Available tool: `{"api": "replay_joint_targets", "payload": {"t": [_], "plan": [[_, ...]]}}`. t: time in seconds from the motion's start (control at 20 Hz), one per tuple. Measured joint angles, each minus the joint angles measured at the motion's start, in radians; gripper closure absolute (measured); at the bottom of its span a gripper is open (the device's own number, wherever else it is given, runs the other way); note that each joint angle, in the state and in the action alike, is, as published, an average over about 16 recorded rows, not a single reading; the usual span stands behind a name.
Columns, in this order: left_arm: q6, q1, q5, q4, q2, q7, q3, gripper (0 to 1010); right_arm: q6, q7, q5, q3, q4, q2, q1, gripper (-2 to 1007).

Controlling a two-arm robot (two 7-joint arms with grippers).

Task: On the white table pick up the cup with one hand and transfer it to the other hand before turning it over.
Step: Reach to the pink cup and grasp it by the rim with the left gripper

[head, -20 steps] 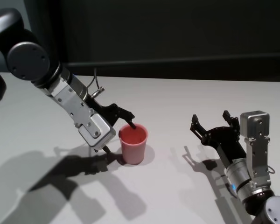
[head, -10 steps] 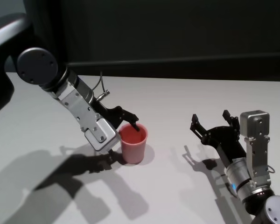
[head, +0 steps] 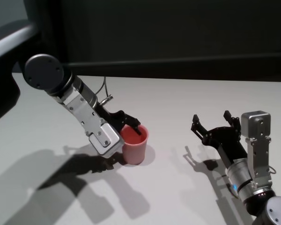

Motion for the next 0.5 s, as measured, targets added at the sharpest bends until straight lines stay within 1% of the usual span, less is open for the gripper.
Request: {"api": "replay_joint_targets", "payload": {"t": [0.5], "plan": [[-0.012, -0.010, 0.023, 0.034, -0.009, 0.019, 0.035, 9, 0.000, 0.000, 0.000, 0.000, 0.000, 0.000, 0.000, 3]]}}
